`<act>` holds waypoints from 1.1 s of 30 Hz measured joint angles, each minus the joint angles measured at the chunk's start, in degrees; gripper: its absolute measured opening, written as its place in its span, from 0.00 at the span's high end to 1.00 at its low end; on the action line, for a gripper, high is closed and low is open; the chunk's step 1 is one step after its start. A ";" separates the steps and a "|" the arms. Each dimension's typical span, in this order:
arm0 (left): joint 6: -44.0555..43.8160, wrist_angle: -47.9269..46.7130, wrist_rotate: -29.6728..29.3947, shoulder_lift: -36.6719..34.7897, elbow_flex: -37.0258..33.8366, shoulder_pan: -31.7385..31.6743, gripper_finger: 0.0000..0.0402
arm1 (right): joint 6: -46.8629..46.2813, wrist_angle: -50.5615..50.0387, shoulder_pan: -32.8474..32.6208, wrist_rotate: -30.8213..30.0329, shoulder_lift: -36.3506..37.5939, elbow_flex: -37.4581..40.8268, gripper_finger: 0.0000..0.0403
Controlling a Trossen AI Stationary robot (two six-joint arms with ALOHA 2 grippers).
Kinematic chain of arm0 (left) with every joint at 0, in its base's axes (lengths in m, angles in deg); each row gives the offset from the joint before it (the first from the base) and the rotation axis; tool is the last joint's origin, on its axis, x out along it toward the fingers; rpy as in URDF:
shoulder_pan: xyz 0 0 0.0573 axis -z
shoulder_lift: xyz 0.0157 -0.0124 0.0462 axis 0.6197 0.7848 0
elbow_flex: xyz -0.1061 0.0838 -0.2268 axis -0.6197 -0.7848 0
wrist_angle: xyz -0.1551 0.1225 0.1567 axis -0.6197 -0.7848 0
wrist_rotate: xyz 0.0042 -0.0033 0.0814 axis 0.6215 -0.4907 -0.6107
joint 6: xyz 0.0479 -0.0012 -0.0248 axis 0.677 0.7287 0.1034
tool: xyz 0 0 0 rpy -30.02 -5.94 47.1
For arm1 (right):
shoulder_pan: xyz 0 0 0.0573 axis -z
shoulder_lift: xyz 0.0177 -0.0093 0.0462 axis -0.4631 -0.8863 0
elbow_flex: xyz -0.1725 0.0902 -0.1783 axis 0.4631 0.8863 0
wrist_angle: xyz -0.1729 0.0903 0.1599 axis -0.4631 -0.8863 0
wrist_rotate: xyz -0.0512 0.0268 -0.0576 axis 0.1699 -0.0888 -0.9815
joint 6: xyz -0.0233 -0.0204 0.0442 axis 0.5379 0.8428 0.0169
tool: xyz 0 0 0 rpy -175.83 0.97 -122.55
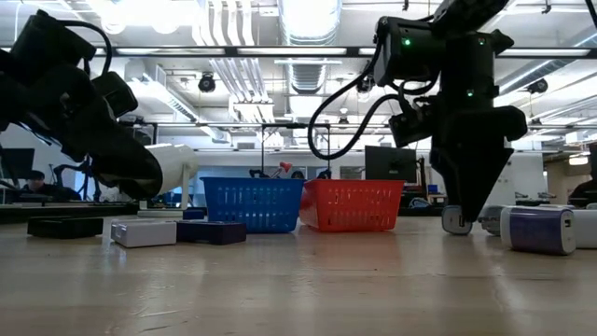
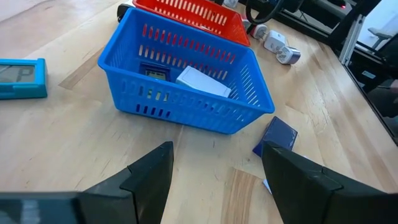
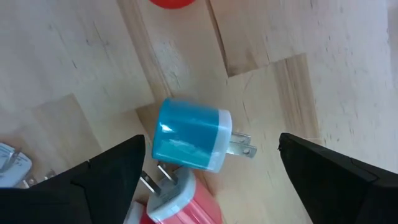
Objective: Pick & Place Office items
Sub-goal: Put the bottom left blue charger adapter into the red bin
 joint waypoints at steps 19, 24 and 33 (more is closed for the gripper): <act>-0.12 -0.04 0.25 -0.01 0.01 0.00 0.38 | 2.15 2.84 1.36 0.96 -3.82 -0.13 0.09; -0.24 -0.13 0.25 0.00 -0.01 0.00 0.38 | 2.63 2.31 1.38 1.24 -5.05 -1.00 0.09; -0.46 -0.20 0.25 0.00 0.01 0.00 0.38 | 3.48 3.46 1.28 1.75 -4.42 -1.95 0.17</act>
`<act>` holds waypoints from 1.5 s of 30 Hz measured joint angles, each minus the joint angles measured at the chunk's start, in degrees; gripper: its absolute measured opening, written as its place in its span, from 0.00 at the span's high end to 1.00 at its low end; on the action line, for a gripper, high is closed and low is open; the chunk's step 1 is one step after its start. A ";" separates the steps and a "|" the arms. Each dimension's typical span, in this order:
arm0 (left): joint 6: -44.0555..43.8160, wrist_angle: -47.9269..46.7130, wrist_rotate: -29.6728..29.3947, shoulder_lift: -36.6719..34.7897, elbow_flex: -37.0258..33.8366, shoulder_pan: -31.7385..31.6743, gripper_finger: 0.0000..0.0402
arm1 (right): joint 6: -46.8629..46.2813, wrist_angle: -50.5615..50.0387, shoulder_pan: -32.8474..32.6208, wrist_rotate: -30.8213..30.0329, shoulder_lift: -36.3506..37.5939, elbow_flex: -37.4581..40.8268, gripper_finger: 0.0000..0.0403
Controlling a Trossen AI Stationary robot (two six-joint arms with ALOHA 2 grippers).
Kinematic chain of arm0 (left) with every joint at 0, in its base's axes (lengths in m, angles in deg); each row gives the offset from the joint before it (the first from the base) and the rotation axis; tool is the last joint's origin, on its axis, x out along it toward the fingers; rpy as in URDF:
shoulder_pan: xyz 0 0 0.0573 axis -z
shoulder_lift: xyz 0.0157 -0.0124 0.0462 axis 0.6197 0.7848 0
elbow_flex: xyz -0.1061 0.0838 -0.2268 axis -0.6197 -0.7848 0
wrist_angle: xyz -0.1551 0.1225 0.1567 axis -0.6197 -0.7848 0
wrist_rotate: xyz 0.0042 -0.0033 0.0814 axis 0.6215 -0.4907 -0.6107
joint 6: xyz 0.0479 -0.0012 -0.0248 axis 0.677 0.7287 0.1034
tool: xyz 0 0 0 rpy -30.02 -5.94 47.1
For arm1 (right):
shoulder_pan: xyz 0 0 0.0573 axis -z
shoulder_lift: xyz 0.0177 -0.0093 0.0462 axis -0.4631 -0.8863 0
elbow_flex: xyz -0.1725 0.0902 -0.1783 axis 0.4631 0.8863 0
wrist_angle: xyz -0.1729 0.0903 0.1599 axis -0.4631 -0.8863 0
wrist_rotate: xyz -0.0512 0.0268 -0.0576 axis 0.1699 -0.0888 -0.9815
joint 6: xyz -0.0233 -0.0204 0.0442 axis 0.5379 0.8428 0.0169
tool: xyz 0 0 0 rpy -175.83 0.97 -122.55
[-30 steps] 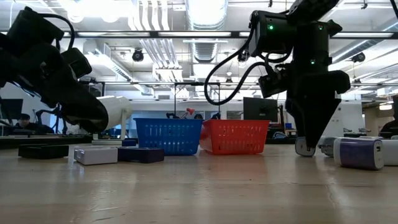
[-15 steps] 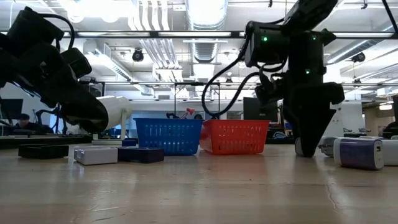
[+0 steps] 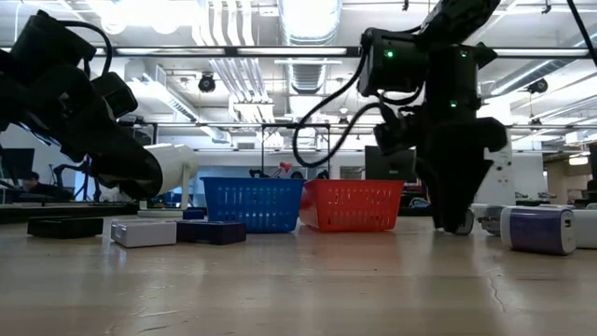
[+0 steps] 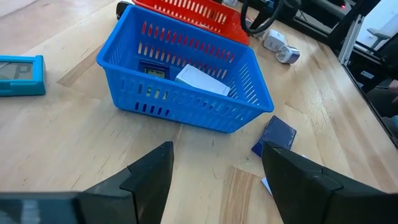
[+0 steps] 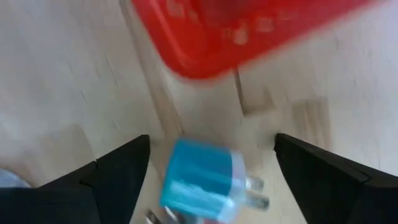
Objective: Pick & Place Office items
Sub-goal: Put the bottom left blue charger adapter into the red bin
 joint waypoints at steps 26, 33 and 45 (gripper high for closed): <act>-1.07 -0.94 -0.02 -0.02 -0.02 0.00 0.38 | -0.05 -1.25 -0.02 0.41 -0.13 -0.40 0.62; -1.07 -0.94 -0.01 -0.01 -0.01 -0.01 0.38 | 0.32 -6.50 -0.02 -1.71 0.29 -1.95 0.61; -1.15 -1.16 -0.01 -0.02 -0.02 -0.01 0.38 | 5.91 -9.66 -0.12 -8.43 2.34 -11.43 0.62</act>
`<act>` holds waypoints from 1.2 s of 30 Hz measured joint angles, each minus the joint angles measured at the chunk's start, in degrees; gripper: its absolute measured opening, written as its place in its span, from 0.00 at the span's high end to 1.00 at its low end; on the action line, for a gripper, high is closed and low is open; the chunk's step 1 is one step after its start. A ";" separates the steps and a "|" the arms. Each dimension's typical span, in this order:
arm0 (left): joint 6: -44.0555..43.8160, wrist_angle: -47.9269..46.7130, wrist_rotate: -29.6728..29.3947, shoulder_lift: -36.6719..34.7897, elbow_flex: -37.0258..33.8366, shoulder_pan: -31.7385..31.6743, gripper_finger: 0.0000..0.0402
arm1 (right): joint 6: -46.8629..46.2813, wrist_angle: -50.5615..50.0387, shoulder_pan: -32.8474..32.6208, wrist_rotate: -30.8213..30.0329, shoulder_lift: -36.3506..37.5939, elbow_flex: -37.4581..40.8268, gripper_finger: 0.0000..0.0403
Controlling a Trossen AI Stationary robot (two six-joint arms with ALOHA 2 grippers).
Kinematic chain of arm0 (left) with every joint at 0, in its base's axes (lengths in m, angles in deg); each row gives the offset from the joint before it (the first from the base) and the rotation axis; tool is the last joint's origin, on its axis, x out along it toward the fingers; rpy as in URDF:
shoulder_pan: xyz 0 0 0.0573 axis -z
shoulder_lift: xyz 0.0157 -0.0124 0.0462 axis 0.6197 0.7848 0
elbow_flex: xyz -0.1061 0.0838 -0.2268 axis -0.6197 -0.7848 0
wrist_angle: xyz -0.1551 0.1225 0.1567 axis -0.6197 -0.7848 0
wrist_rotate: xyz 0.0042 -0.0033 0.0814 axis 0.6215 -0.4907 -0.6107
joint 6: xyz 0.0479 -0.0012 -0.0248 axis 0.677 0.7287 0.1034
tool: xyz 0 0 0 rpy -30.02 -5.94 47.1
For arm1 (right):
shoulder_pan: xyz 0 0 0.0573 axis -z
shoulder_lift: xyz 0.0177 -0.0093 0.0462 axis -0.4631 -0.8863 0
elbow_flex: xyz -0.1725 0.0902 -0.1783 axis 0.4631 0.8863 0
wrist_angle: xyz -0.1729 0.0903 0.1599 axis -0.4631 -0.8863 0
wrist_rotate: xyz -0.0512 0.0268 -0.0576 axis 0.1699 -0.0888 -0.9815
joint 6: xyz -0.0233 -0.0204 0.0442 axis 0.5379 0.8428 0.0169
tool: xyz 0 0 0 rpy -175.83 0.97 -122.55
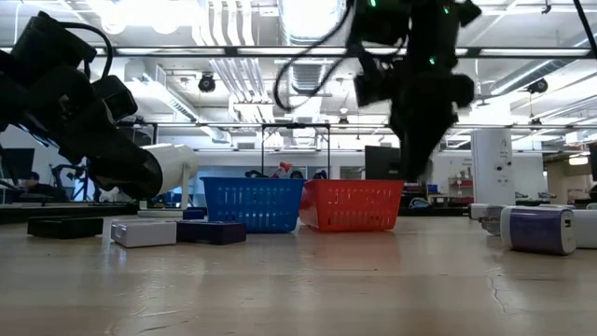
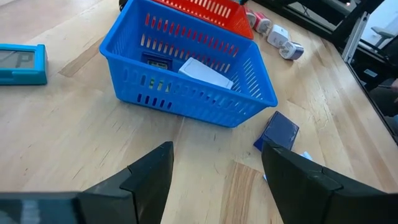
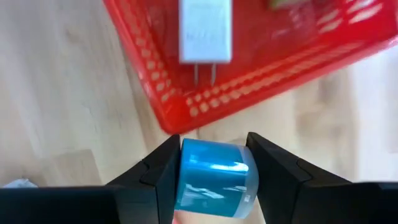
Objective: Pick & Place Office items
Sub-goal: Put the bottom left blue charger adapter into the red bin
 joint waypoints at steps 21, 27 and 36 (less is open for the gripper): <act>-0.59 -0.10 -0.01 0.00 0.00 -0.01 0.38 | 9.26 21.47 0.02 -8.63 -0.46 -5.19 0.62; -0.52 -0.07 -0.01 0.00 0.00 -0.01 0.38 | 7.33 28.77 0.02 -8.60 -0.85 1.15 0.62; -0.38 0.04 -0.03 0.00 0.00 -0.04 0.38 | 4.75 38.52 0.13 -8.57 -0.88 9.28 0.62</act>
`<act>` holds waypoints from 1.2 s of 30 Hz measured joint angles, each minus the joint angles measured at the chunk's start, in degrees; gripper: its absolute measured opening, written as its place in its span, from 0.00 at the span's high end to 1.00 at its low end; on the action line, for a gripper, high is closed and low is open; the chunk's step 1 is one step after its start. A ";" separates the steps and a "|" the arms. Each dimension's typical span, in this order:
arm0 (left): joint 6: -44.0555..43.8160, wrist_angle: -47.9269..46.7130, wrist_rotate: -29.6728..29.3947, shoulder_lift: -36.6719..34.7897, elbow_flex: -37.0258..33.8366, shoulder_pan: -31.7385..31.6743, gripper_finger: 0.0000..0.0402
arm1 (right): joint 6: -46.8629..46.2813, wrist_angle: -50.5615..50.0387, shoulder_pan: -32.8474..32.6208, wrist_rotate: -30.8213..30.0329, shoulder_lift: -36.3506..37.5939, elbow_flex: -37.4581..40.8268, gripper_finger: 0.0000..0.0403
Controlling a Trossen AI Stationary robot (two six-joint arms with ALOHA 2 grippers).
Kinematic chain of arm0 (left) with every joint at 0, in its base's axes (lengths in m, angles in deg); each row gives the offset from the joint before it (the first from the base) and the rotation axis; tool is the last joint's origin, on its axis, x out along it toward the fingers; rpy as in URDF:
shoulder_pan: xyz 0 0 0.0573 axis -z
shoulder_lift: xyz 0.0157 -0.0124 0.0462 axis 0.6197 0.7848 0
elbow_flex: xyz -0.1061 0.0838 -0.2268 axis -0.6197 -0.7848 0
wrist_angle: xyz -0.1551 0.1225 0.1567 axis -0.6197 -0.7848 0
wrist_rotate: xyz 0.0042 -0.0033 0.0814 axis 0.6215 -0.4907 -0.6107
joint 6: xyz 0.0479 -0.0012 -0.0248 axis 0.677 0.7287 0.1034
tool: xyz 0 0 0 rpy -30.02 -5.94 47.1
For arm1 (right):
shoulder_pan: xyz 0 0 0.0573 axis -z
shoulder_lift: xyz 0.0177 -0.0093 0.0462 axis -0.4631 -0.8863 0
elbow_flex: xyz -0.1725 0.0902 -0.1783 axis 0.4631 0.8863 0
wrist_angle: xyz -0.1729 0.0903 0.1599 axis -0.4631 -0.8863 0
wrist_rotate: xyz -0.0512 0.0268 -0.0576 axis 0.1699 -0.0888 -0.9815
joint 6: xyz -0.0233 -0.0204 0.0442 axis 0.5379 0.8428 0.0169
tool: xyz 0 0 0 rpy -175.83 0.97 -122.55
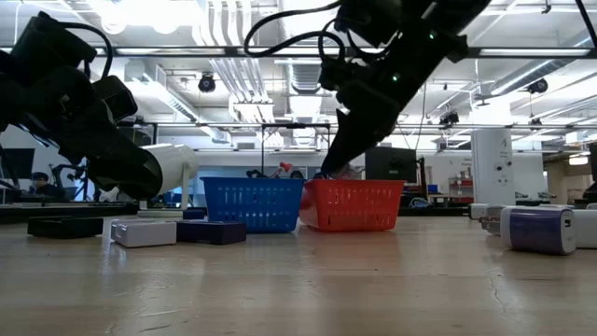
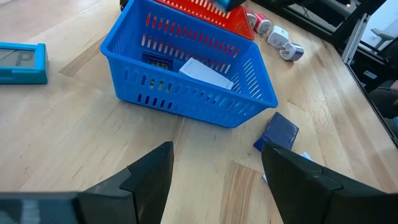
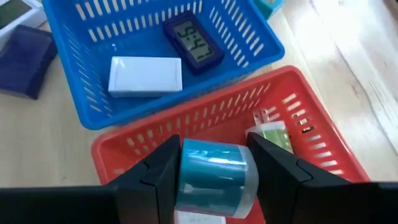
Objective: Pick & Place Office items
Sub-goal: Put the bottom left blue charger adapter into the red bin, then put the black digital clock into the blue bin
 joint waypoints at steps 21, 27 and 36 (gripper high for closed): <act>-0.17 0.02 -0.17 0.00 0.00 0.00 0.38 | -1.53 3.67 0.31 2.15 -0.03 5.62 0.53; -0.17 0.02 -0.17 0.00 0.00 0.00 0.38 | -1.55 4.05 0.26 4.65 -0.04 4.85 0.37; -0.04 0.02 -0.15 0.00 0.00 0.00 0.38 | 1.05 0.72 0.26 5.04 0.23 1.98 0.21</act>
